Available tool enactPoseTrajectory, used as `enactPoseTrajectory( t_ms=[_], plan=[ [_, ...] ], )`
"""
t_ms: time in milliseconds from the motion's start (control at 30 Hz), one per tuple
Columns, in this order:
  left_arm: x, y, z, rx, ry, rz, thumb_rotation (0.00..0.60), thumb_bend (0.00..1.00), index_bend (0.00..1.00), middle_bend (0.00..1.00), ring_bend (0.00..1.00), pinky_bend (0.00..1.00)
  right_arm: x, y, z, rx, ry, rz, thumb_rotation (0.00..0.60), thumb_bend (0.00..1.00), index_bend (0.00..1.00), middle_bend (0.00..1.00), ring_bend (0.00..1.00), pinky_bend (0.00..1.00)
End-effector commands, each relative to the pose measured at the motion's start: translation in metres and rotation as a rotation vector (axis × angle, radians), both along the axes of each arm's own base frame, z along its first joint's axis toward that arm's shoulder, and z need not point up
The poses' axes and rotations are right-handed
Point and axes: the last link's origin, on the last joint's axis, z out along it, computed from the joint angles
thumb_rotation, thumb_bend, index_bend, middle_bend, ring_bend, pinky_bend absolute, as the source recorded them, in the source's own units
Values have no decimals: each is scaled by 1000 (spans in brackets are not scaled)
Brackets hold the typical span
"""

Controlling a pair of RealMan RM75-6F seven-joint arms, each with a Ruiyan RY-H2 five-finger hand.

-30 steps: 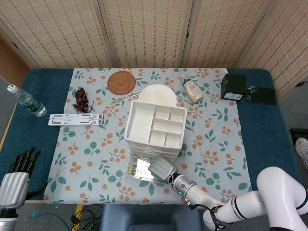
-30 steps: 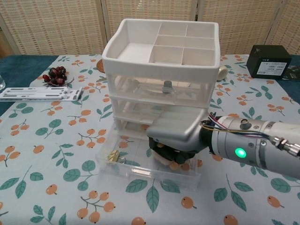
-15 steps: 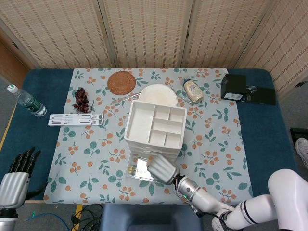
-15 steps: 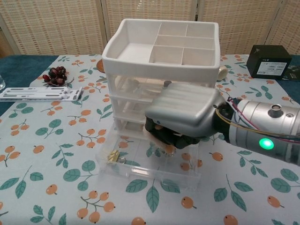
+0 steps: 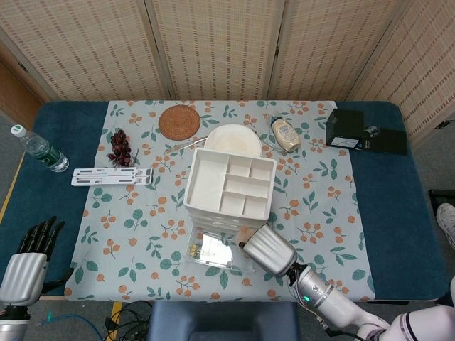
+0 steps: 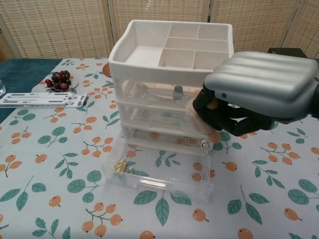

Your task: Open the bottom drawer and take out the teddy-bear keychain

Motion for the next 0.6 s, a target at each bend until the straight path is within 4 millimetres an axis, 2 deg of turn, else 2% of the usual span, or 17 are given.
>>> enactPoseTrajectory(
  t_ms=[33, 300, 600],
  plan=[
    [1, 1, 0, -1, 2, -3, 600, 201, 52, 0, 5, 70, -13, 7, 9, -4, 13, -30, 600, 804, 773, 1000, 1000, 1000],
    [1, 0, 0, -1, 3, 1, 600, 201, 52, 0, 6, 70, -38, 14, 17, -10, 59, -81, 600, 804, 773, 1000, 1000, 1000],
    [2, -1, 1, 2, 6, 2, 600, 201, 52, 0, 6, 70, -61, 5, -2, 6, 100, -139, 600, 804, 772, 1000, 1000, 1000]
  ],
)
